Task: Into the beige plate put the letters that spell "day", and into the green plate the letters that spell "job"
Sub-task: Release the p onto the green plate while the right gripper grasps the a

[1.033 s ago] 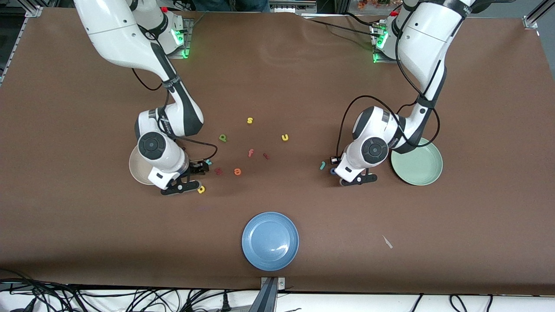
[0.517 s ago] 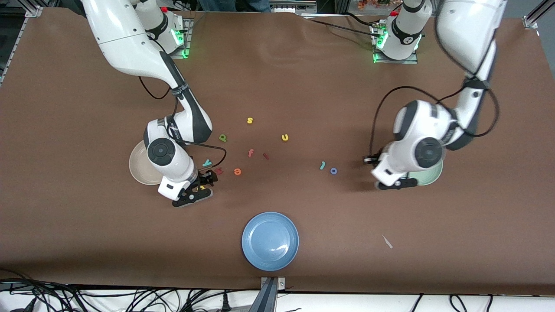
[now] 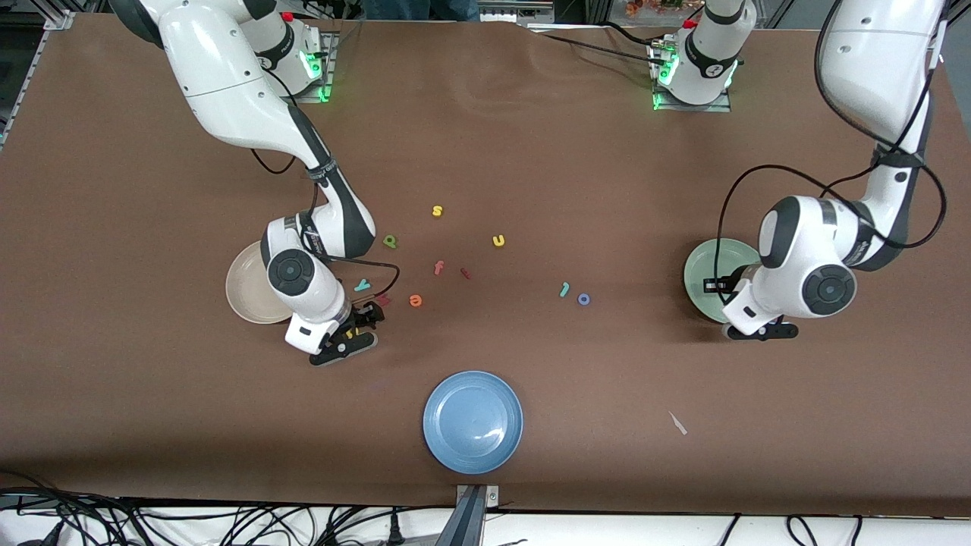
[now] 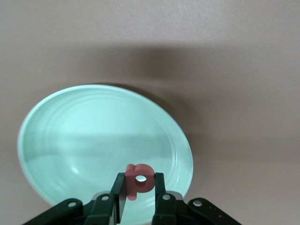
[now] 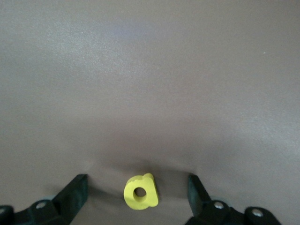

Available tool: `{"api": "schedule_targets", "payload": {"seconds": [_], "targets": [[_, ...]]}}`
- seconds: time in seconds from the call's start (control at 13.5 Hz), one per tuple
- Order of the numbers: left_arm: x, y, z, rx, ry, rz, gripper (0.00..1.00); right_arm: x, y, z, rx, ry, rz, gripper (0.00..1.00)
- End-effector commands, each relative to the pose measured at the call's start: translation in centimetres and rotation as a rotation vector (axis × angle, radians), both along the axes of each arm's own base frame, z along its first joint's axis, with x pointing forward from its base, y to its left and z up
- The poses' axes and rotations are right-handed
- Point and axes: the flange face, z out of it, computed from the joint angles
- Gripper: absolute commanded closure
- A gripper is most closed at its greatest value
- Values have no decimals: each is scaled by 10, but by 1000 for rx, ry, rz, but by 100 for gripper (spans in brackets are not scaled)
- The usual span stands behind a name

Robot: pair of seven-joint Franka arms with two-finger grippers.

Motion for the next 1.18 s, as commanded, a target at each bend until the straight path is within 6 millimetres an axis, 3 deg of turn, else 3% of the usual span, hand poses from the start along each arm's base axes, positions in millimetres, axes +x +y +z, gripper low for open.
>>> {"api": "schedule_targets", "payload": {"seconds": [0.0, 0.07, 0.22, 0.37, 0.44, 0.66, 0.74, 0.96, 1.11], "targets": [[2, -2, -7, 9, -3, -28, 50, -2, -3, -10, -2, 4, 18, 29], [0, -3, -7, 12, 4, -24, 0, -2, -3, -7, -2, 5, 18, 34], [-1, -6, 16, 14, 12, -20, 0, -2, -5, -5, -3, 7, 22, 36], [-1, -20, 55, 18, -21, 15, 0, -2, -8, -3, -2, 7, 22, 43], [-2, -42, 70, 13, -43, 57, 0, -2, -8, -2, -1, 6, 22, 46], [-3, -102, 85, 25, -75, 229, 0, -2, -9, 0, -3, 6, 42, 63], [-2, -114, 79, 40, -77, 283, 0, -2, -10, 1, -3, 5, 40, 69], [10, -162, 61, 7, -106, 502, 0, 0, -16, 7, -10, 25, 33, 70], [16, -192, 32, 2, -178, 659, 0, 2, -24, 21, -16, 43, 53, 70]]}}
